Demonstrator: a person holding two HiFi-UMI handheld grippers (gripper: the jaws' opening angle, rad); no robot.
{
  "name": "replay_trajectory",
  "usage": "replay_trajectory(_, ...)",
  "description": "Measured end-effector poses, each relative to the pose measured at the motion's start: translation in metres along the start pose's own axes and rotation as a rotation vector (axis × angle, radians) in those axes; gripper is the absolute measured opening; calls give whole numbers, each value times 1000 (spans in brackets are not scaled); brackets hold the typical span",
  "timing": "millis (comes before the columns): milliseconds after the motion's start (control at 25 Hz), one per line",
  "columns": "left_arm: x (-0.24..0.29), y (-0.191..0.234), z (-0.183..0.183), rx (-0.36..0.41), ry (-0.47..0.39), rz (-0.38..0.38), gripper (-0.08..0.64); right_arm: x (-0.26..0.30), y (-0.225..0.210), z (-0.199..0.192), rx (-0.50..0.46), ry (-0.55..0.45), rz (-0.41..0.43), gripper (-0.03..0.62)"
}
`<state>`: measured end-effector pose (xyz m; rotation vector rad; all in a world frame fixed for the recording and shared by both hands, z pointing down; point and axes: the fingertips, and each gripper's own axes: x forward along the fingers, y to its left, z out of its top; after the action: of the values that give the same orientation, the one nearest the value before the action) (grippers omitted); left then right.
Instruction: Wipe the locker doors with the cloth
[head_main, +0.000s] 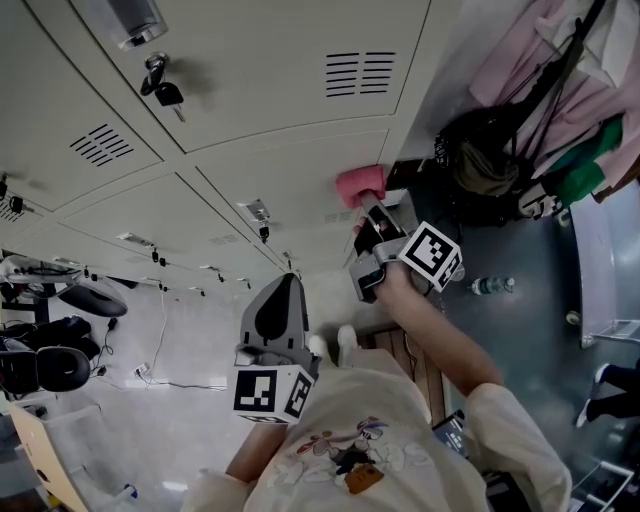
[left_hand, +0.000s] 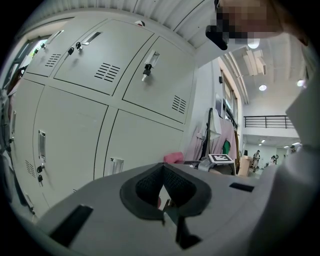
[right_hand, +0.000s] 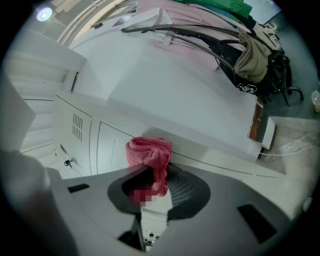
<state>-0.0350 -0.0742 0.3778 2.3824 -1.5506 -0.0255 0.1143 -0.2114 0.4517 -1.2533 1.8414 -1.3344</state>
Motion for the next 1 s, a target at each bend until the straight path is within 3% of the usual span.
replay_trajectory(160, 0, 2, -1, 4, 4, 4, 5, 5, -14, -7, 0, 8, 14, 80)
replay_trajectory(600, 4, 3, -6, 6, 19, 3, 6, 10, -64, -26, 10, 39, -94, 80)
replay_trajectory(1000, 4, 7, -8, 2, 28, 11, 5, 16, -137, -55, 0, 98, -265, 81)
